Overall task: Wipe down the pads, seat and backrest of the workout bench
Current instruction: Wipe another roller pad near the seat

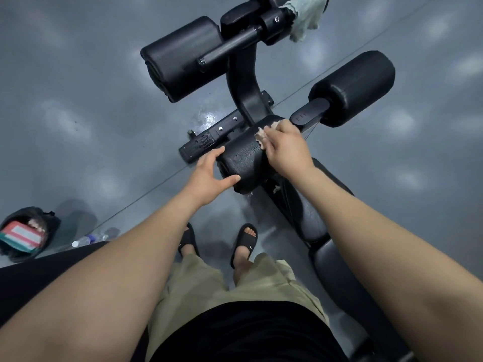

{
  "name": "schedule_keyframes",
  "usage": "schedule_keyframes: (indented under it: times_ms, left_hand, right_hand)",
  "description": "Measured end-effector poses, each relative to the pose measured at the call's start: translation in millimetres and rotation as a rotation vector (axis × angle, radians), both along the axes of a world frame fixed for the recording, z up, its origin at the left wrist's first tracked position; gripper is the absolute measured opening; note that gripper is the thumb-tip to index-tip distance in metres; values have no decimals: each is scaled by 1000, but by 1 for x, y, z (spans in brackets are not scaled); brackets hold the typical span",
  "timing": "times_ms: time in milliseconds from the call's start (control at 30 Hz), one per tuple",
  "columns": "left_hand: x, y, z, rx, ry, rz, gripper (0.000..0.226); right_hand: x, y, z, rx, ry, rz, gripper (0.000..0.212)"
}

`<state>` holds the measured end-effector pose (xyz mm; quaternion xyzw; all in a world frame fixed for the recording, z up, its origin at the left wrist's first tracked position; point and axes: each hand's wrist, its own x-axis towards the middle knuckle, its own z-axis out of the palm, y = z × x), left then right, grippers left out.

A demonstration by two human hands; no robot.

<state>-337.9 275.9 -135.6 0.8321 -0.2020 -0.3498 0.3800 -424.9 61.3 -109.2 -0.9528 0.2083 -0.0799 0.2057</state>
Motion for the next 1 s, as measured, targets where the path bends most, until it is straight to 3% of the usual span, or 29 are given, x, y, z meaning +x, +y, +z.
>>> schedule_keyframes:
  times_ms: [533, 733, 800, 900, 1000]
  left_hand:
    - [19, 13, 11, 113, 18, -229, 90]
    - [22, 10, 12, 140, -2, -215, 91]
    - [21, 9, 11, 129, 8, -187, 87]
    - [18, 8, 8, 96, 3, -172, 79]
    - [12, 8, 8, 98, 0, -166, 77]
  right_hand:
    - [-17, 72, -9, 66, -113, 170, 31]
    - [-30, 56, -5, 113, -114, 428, 29]
    - [-33, 39, 1, 132, -168, 274, 32]
    - [-31, 9, 0, 145, -216, -119, 30]
    - [-24, 0, -9, 143, -168, -217, 26]
